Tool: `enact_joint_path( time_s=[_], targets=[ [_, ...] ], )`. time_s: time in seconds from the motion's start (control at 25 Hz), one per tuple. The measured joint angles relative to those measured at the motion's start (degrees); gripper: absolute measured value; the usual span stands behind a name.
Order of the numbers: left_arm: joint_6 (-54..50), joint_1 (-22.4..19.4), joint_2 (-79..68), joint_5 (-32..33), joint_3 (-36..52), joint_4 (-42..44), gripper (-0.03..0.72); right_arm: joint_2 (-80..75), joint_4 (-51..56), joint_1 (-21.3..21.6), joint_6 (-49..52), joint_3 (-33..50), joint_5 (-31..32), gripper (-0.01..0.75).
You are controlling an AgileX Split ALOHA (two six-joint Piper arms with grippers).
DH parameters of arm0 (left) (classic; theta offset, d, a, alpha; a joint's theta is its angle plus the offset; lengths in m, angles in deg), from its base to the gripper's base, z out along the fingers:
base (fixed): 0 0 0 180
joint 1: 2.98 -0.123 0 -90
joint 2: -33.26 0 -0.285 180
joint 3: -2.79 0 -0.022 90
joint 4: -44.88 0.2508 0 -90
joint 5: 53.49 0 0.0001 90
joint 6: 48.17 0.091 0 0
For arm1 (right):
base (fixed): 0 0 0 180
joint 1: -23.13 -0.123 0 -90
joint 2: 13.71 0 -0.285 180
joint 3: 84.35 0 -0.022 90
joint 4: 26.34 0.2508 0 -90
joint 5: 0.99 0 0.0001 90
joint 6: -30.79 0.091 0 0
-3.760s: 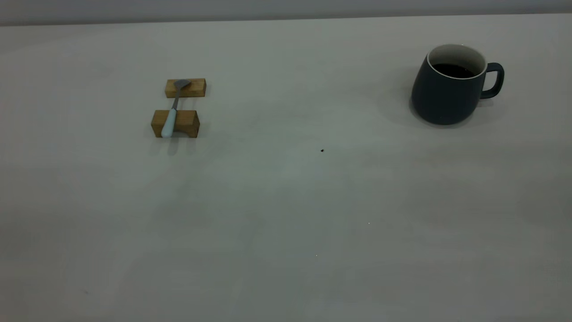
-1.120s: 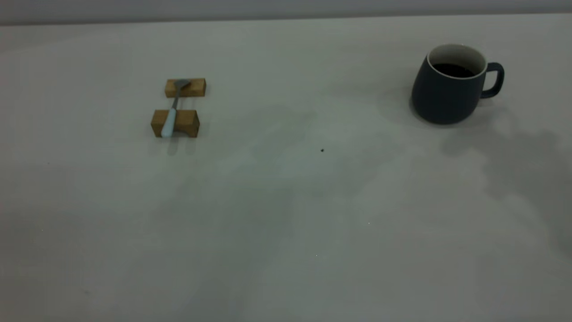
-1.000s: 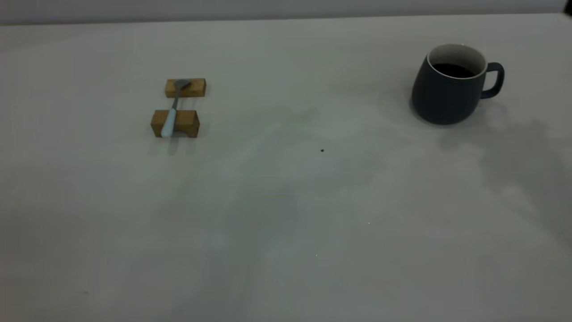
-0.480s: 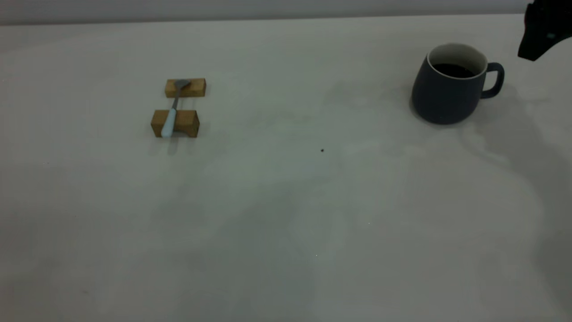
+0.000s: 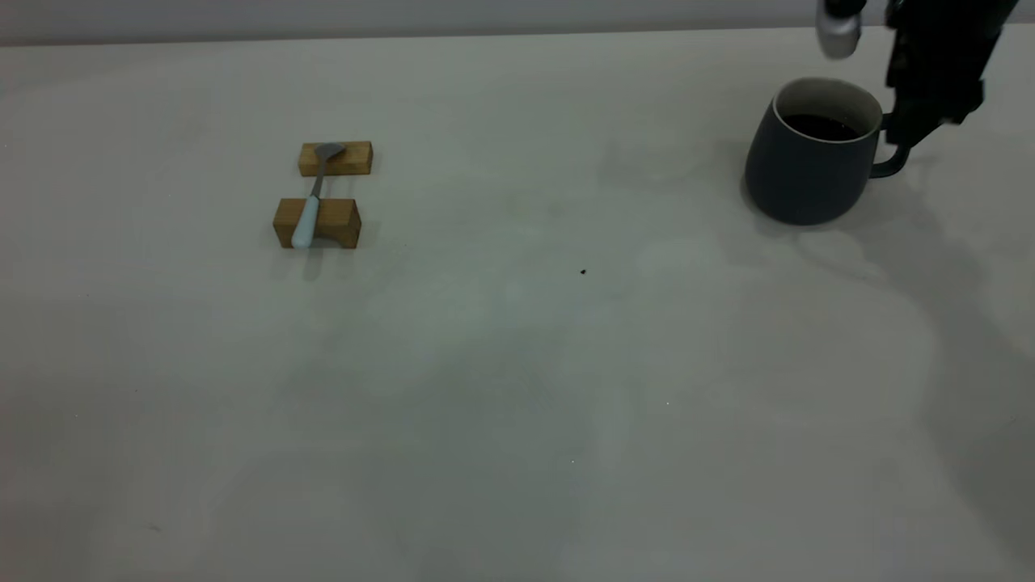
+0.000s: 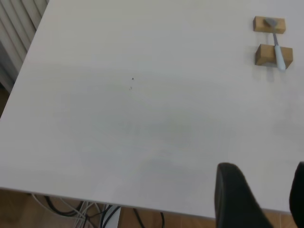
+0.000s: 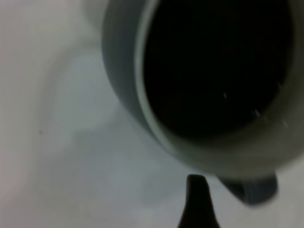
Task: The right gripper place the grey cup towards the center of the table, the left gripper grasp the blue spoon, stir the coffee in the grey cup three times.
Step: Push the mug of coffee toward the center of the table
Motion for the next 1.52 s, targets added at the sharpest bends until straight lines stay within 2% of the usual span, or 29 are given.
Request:
enact_joint_path(
  time_s=[0.32, 0.76, 1.0, 1.24, 1.36, 1.52],
  targets=[
    [0.0, -0.04, 0.0, 0.0, 0.0, 0.0, 0.363, -1.88, 0.55, -1.55, -0.56, 0.0, -0.72, 0.593],
    [0.0, -0.04, 0.01, 0.0, 0.0, 0.05, 0.363, -2.1, 9.48, -10.42, -0.62, 0.0, -2.6, 0.593],
    [0.0, -0.04, 0.01, 0.0, 0.0, 0.05, 0.363, -2.16, 18.99, -15.37, -0.62, 0.0, -3.32, 0.593],
    [0.0, -0.04, 0.01, 0.0, 0.0, 0.05, 0.363, -2.0, 26.78, -18.4, -0.86, 0.0, -4.94, 0.593],
    [0.0, -0.04, 0.01, 0.0, 0.0, 0.05, 0.363, 1.2, 29.29, -18.57, 0.16, 0.0, -1.0, 0.593],
    [0.0, -0.04, 0.01, 0.0, 0.0, 0.05, 0.363, 12.57, 29.51, -18.14, 6.07, 0.0, 10.39, 0.593]
  ],
)
